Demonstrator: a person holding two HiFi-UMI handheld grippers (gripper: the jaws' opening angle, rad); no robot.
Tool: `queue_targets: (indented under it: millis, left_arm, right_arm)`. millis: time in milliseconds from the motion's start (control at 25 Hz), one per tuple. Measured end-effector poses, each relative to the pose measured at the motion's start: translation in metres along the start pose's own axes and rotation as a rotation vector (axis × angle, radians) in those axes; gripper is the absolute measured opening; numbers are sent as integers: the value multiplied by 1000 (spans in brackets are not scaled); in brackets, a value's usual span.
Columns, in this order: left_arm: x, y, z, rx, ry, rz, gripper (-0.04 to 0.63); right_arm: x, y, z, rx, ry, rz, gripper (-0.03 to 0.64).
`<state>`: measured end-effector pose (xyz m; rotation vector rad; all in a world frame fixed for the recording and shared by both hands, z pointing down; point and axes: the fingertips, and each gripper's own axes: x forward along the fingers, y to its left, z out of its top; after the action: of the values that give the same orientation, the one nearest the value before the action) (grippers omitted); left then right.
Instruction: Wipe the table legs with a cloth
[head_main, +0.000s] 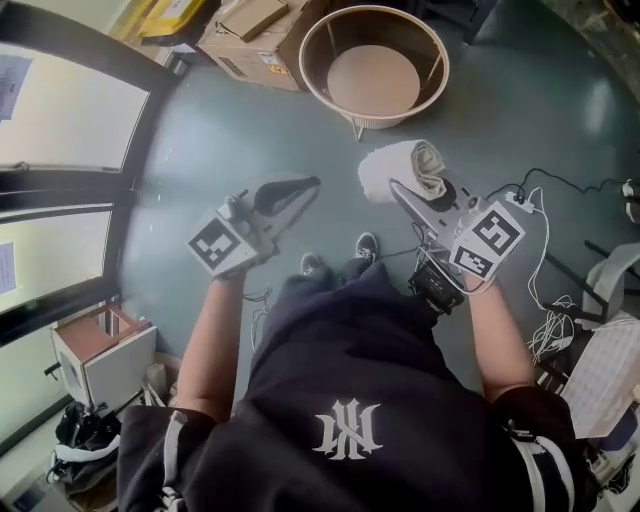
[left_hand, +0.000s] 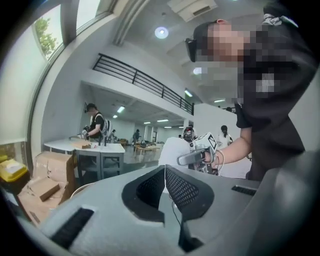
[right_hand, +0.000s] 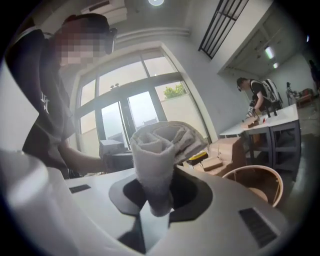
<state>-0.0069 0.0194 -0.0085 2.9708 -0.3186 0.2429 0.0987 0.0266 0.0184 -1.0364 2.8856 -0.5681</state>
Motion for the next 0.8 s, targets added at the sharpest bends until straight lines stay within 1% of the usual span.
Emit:
queue_targets:
  millis: [80, 200, 320, 400, 480, 600, 720, 800]
  left_arm:
    - [-22, -19, 9, 30, -21, -6, 6]
    - [-41, -43, 7, 41, -49, -53, 6]
    - [-59, -69, 9, 45, -83, -98, 6]
    - [-71, -89, 17, 62, -116, -126, 6]
    - [-88, -109, 27, 79, -151, -132, 6]
    - [-132, -134, 43, 102, -209, -119, 6]
    - [-184, -147, 42, 96, -239, -99, 6]
    - [-207, -151, 31, 82, -231, -86, 6]
  right_arm:
    - [-2, 30, 24, -33, -54, 1, 74]
    - [-5, 61, 50, -94, -110, -27, 74]
    - [-16, 95, 77, -114, -173, -60, 74]
    - [-30, 121, 92, -122, -208, -78, 74]
    - [-46, 151, 103, -93, -248, -70, 74]
    - [-58, 196, 108, -13, -325, -54, 74]
    - [-52, 230, 96, 19, -354, -96, 74]
    - [-49, 246, 83, 33, -347, -119, 74]
